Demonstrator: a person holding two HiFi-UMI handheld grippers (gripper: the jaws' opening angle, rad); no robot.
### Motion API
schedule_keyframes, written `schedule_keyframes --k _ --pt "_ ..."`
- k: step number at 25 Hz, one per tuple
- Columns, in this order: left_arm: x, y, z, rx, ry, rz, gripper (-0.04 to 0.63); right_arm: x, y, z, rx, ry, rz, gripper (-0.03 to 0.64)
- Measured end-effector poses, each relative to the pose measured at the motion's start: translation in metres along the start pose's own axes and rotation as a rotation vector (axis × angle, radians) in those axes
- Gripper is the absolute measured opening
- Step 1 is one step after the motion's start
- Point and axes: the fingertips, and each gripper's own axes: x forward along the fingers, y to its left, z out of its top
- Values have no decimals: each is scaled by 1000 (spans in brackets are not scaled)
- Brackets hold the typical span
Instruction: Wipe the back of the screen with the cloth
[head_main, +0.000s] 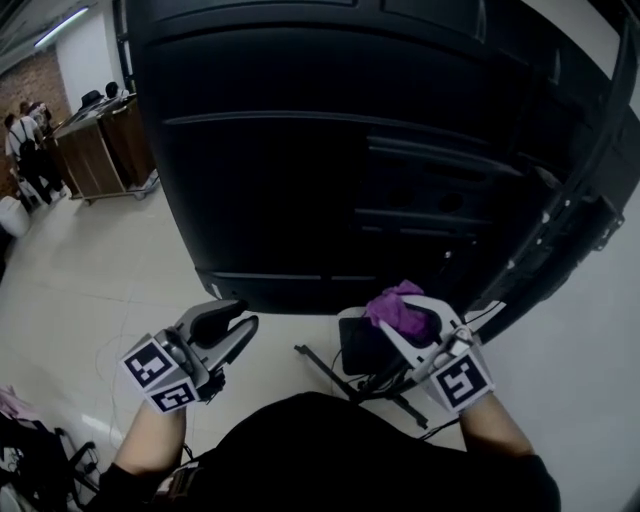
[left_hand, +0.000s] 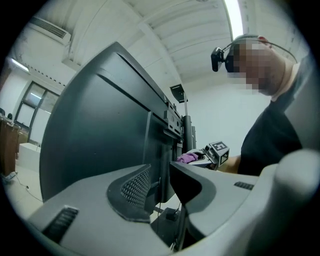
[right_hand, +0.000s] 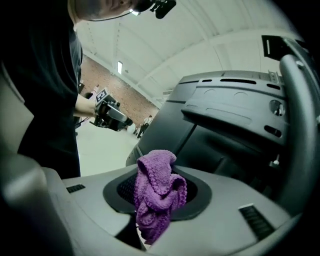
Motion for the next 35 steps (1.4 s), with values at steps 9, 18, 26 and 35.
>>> schedule_keyframes --k 9,18,26,35 --pt "111 -76 9 30 -64 1 101 -82 -19 22 114 -278 218 121" --pt "170 -110 18 62 -37 -93 101 -135 -70 -5 218 -286 191 121" --pt "184 -108 30 63 3 -225 101 -143 -76 -18 239 -249 136 123" --pt "244 -163 23 85 -12 -210 101 -208 -119 -55 240 -301 153 123"
